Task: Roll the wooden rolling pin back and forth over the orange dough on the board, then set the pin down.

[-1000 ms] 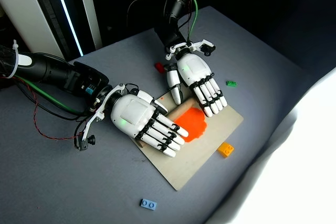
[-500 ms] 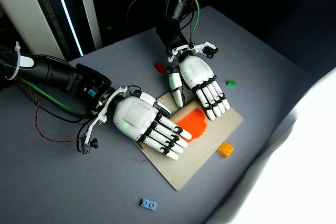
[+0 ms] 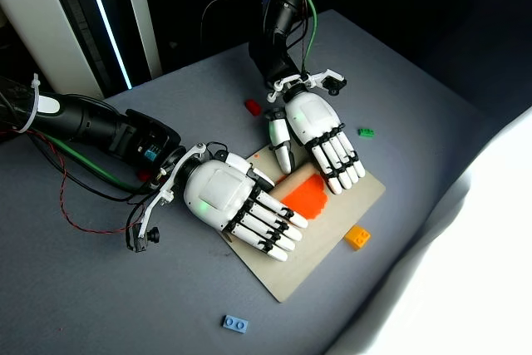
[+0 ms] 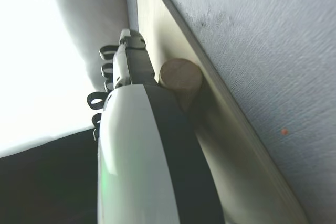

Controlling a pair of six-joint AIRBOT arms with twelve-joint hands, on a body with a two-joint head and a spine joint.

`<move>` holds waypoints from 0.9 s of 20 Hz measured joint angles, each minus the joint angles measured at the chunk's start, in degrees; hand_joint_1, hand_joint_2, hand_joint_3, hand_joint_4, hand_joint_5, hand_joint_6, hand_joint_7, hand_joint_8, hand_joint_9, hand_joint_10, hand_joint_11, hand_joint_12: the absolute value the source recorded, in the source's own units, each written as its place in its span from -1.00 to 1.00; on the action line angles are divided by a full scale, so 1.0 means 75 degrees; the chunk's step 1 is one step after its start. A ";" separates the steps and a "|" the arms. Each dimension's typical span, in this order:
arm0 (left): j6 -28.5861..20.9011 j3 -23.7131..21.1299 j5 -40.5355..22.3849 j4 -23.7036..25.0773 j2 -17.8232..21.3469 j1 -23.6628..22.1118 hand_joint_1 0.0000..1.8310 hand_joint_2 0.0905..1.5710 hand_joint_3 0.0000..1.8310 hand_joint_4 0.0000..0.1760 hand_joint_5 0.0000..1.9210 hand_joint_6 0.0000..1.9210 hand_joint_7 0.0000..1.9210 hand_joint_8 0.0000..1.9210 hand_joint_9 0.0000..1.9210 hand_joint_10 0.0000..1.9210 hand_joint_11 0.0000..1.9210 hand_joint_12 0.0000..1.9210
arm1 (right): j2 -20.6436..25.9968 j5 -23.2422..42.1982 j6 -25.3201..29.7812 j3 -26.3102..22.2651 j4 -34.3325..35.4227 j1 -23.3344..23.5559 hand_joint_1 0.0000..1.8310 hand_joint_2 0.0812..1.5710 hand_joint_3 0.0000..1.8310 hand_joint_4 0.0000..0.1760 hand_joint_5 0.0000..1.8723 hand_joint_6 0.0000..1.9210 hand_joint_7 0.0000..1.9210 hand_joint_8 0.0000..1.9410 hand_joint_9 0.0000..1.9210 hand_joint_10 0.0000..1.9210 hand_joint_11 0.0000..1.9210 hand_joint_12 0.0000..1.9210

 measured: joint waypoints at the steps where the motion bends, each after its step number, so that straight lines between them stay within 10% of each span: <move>1: -0.0006 0.0047 0.0058 -0.0009 -0.0012 -0.0032 -1.00 0.87 -1.00 -1.00 -1.00 -1.00 -1.00 -1.00 -1.00 -1.00 -1.00 -1.00 | -0.0009 -0.0044 0.0029 0.0032 -0.0012 0.0009 -1.00 0.88 -1.00 -1.00 -0.99 -1.00 -0.99 -1.00 -1.00 -1.00 -1.00 -1.00; 18: -0.0061 0.0769 0.0525 0.0055 -0.0271 -0.0277 -1.00 0.91 -0.99 -1.00 -1.00 -1.00 -1.00 -1.00 -1.00 -1.00 -1.00 -1.00 | -0.0102 -0.0248 0.0402 0.0525 -0.0067 0.0117 -1.00 0.88 -1.00 -1.00 -0.97 -0.99 -0.98 -0.99 -1.00 -1.00 -1.00 -1.00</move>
